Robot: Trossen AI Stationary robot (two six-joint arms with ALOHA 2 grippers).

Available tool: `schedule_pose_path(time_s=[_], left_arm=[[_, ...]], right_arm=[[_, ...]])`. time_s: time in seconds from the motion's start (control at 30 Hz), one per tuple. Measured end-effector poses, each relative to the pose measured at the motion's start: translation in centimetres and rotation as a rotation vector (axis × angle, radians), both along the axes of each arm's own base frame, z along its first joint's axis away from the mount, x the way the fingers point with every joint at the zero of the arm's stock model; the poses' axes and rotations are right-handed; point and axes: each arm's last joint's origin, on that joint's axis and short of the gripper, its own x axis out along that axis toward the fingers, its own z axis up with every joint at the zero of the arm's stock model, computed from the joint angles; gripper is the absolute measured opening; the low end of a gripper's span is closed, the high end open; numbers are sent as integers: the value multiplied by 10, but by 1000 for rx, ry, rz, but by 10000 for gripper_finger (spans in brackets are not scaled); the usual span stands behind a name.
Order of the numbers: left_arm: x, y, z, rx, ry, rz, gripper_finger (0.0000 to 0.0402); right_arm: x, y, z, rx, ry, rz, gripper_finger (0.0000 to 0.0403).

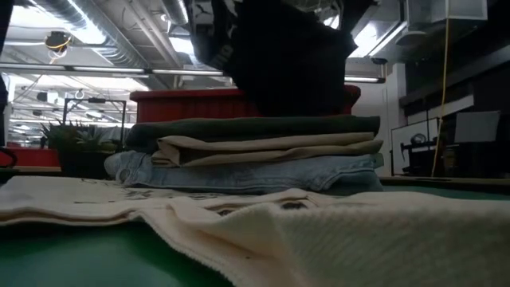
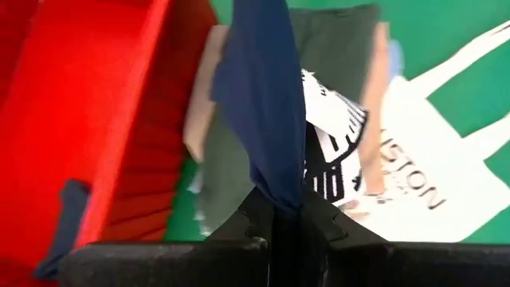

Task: Fold Laundry from Bin
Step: Stack the dark blue boxers on top of the green shirt

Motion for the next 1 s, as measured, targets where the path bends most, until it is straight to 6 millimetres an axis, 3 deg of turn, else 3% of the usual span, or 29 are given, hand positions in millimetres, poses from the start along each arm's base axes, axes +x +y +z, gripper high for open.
schedule_pose_path(time_s=[0.27, 0.47, 0.7, 1.0], left_arm=[[-4, 47, -10, 77, 82, 6, 16], [-4, 73, -40, 100, 237, 6, 16], [-2, 93, -62, 137, 318, -9, 17], [-3, 101, -63, 176, 316, 9, 17]], right_arm=[[-3, -23, 0, -52, 23, -27, 0], [-1, -34, -2, -65, 35, -18, 0], [3, -44, 0, -131, 5, 57, 0], [-4, -66, 1, -205, 68, 55, 0]])
